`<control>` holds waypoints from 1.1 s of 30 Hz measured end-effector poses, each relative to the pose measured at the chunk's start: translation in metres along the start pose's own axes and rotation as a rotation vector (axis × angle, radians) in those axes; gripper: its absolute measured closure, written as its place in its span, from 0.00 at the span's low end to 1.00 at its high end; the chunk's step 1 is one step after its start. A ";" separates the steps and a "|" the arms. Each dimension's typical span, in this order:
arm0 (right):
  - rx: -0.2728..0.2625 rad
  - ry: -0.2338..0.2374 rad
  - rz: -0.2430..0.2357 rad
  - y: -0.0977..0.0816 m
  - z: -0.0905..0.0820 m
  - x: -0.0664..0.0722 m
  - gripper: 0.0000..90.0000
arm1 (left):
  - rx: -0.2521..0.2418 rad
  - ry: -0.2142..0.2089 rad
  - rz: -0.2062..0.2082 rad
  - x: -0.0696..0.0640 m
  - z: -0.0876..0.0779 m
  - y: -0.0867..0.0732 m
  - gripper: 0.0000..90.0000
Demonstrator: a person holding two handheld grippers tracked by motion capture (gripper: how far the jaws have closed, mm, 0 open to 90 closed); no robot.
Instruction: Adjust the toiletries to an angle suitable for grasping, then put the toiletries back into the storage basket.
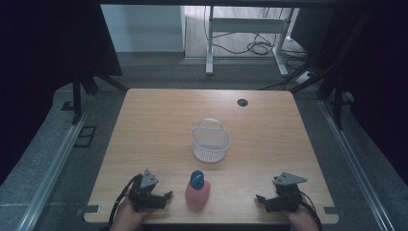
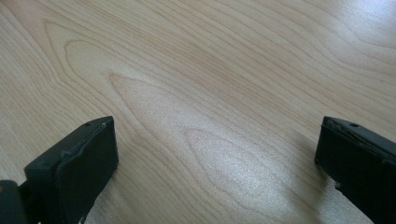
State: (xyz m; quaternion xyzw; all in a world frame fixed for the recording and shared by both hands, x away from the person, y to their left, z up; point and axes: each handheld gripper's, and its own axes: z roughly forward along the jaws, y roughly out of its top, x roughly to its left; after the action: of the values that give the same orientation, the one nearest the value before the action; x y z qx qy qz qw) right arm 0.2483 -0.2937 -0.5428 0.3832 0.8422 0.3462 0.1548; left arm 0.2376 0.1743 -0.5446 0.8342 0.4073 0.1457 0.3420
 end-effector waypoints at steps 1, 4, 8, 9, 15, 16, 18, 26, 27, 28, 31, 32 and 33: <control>0.001 -0.001 0.000 0.000 0.000 0.000 0.00 | 0.000 0.000 0.000 0.000 0.000 0.000 0.11; 0.000 0.000 0.001 0.000 0.000 0.000 0.00 | 0.000 0.000 -0.001 0.000 0.000 0.000 0.11; 0.001 -0.001 0.002 0.000 0.000 0.000 0.00 | 0.000 0.000 0.000 0.000 0.000 0.000 0.11; 0.001 -0.002 0.002 0.000 0.000 0.000 0.00 | 0.000 0.000 0.000 0.000 0.000 0.000 0.11; 0.004 0.000 0.002 0.000 -0.001 0.000 0.00 | 0.000 0.000 0.000 0.000 0.000 0.000 0.11; 0.004 0.000 0.002 0.000 -0.001 0.000 0.00 | 0.000 0.000 0.000 0.000 0.000 0.000 0.11; 0.009 0.001 0.002 0.000 -0.001 0.000 0.00 | 0.000 0.000 0.000 0.000 0.000 0.000 0.11; 0.012 0.021 0.013 0.000 -0.004 0.000 0.03 | 0.000 0.000 0.000 0.000 0.000 0.000 0.11; 0.011 0.027 0.013 0.001 -0.005 0.000 0.03 | 0.000 0.000 0.000 0.000 0.000 0.000 0.11; 0.013 0.029 0.010 0.001 -0.005 0.001 0.03 | 0.000 0.001 0.000 0.000 0.000 0.000 0.11; 0.015 0.029 0.003 0.001 -0.005 0.002 0.03 | 0.000 0.001 0.000 0.000 0.000 0.000 0.11; 0.015 0.029 0.003 0.001 -0.005 0.002 0.03 | 0.000 0.001 0.000 0.000 0.000 0.000 0.11; 0.013 0.028 0.001 0.001 -0.006 0.002 0.03 | 0.000 0.000 0.000 0.000 0.000 0.000 0.11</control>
State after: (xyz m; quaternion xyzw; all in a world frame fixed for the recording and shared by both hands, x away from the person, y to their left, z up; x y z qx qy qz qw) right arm 0.2443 -0.2940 -0.5378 0.3796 0.8463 0.3463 0.1403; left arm 0.2377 0.1742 -0.5445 0.8343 0.4072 0.1457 0.3419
